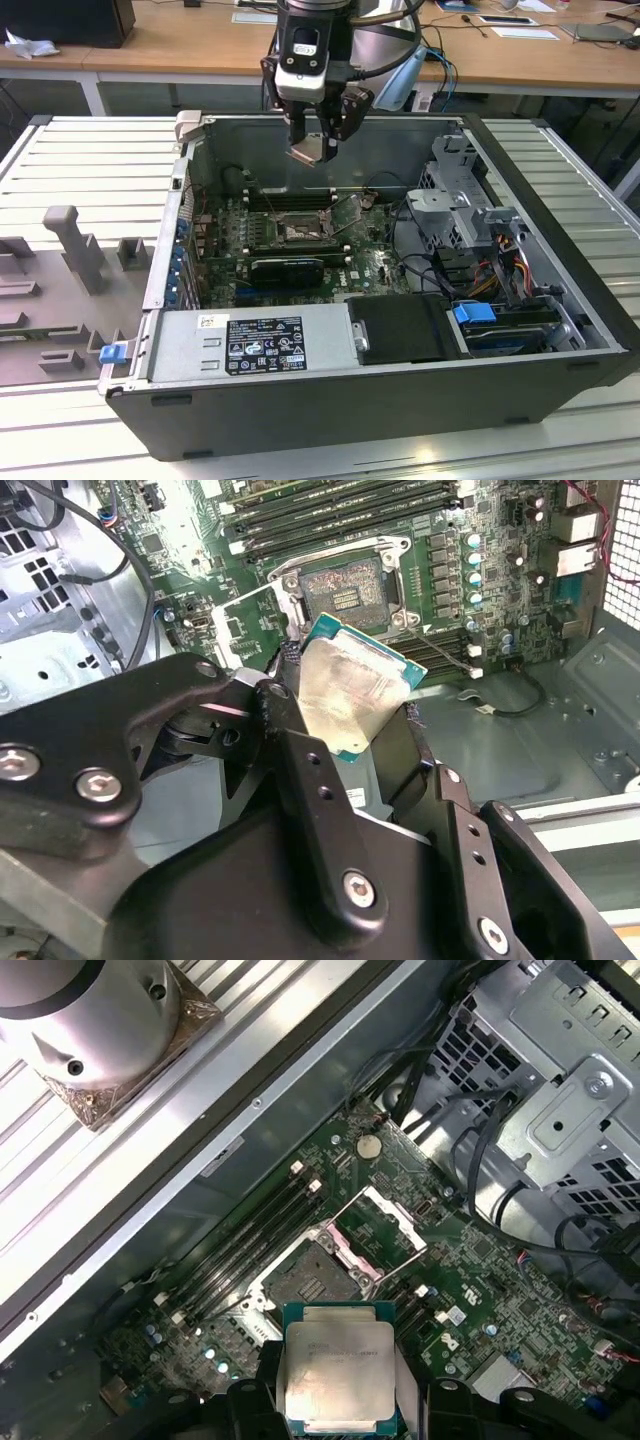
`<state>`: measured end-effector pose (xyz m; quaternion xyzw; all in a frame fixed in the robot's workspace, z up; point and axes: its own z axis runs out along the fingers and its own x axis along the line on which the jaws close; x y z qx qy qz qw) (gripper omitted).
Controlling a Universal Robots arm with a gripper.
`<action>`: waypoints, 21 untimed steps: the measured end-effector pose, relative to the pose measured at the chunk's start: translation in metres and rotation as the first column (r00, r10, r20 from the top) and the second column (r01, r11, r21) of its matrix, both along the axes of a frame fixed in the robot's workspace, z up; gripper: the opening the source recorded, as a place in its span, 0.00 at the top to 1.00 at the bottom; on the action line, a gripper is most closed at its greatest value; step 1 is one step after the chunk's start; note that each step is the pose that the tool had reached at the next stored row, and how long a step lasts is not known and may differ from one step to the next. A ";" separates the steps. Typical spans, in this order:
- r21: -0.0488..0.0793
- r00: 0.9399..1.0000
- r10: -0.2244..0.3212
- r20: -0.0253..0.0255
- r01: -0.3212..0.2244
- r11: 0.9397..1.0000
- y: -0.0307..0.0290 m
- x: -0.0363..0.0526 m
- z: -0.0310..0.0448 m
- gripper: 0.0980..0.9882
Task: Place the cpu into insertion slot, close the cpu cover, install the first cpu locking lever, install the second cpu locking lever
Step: 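Place the cpu into insertion slot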
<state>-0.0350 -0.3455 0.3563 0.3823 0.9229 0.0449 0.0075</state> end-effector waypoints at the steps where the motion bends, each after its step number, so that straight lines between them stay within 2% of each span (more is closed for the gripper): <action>1: 0.000 1.000 -0.003 0.000 0.003 1.000 0.0000 0.0000 0.0000 0.52; 11: 0.000 0.998 -0.062 0.000 0.062 0.998 0.0000 0.0000 -0.0002 0.52; 21: 0.000 0.989 -0.148 0.000 0.148 0.989 0.0000 0.0000 -0.0003 0.52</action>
